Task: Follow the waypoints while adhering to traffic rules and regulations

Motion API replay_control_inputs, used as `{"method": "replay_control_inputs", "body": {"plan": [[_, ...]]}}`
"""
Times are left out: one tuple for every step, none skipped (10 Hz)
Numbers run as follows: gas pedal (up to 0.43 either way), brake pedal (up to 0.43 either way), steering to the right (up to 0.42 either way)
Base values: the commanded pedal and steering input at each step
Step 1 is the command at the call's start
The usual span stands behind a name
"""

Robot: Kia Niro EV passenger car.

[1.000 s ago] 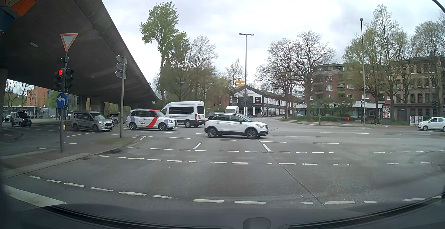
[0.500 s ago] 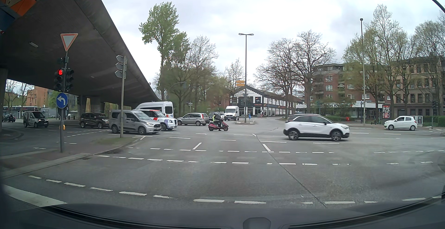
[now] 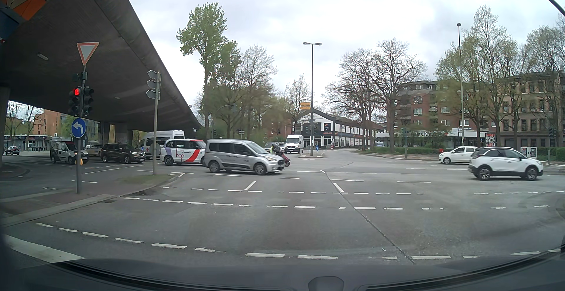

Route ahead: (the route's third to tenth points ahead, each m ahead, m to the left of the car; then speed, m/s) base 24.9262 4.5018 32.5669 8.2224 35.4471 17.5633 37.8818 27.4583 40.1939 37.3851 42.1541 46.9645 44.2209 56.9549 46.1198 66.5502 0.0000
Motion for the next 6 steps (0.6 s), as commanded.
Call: {"method": "replay_control_inputs", "body": {"plan": [[0.0,0.274,-0.011],[0.0,0.274,-0.011],[0.0,0.274,-0.011],[0.0,0.274,-0.011],[0.0,0.274,-0.011],[0.0,0.274,-0.011]]}}
